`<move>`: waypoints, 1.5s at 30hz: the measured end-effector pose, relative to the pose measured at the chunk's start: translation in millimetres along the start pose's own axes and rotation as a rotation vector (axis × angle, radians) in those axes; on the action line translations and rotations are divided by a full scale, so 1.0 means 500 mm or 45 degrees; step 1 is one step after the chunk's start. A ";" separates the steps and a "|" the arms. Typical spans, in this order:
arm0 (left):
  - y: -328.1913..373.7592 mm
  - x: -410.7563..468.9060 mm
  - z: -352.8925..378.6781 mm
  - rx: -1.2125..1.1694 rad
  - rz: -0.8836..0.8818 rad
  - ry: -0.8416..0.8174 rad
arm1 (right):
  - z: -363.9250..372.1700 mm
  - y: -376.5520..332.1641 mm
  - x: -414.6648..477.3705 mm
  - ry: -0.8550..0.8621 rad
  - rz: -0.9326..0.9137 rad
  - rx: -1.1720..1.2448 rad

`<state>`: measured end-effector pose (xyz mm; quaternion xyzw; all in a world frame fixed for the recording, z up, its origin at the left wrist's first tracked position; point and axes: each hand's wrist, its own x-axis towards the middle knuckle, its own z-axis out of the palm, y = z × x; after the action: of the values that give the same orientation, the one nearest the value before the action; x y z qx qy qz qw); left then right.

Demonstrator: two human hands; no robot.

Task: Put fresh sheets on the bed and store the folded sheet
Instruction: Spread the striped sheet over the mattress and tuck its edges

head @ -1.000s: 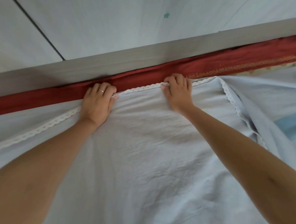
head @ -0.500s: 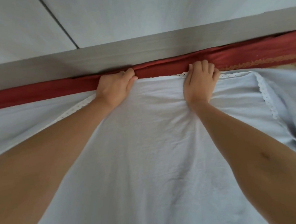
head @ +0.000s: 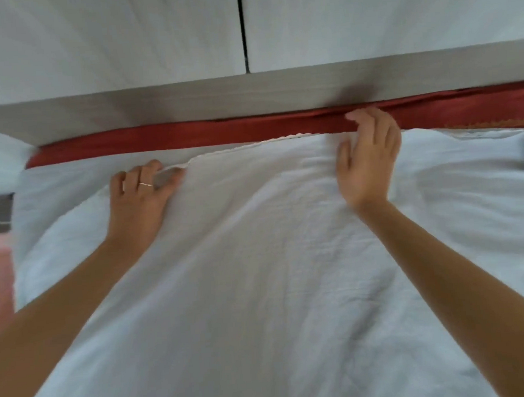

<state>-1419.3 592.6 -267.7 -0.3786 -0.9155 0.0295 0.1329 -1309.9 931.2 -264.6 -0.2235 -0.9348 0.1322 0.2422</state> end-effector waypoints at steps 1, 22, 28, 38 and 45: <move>-0.026 0.002 0.004 0.065 0.026 0.000 | 0.009 -0.041 -0.022 -0.121 -0.225 0.104; -0.004 0.049 0.020 -0.234 -1.082 -0.392 | 0.005 -0.283 -0.209 -0.899 -0.825 -0.147; 0.003 0.071 0.014 -0.203 -1.270 -0.557 | -0.167 0.119 -0.279 -0.832 -0.083 -0.515; 0.351 -0.073 -0.140 -0.685 -0.876 -0.672 | -0.224 -0.023 -0.405 -0.806 -0.135 -0.415; 0.533 -0.119 -0.163 -0.677 -0.582 -1.078 | -0.328 0.283 -0.475 -0.834 0.111 -0.713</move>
<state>-1174.6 736.7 -243.7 -0.1455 -0.9239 -0.0826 -0.3442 -990.2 962.1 -269.3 -0.2662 -0.9518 -0.0524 -0.1430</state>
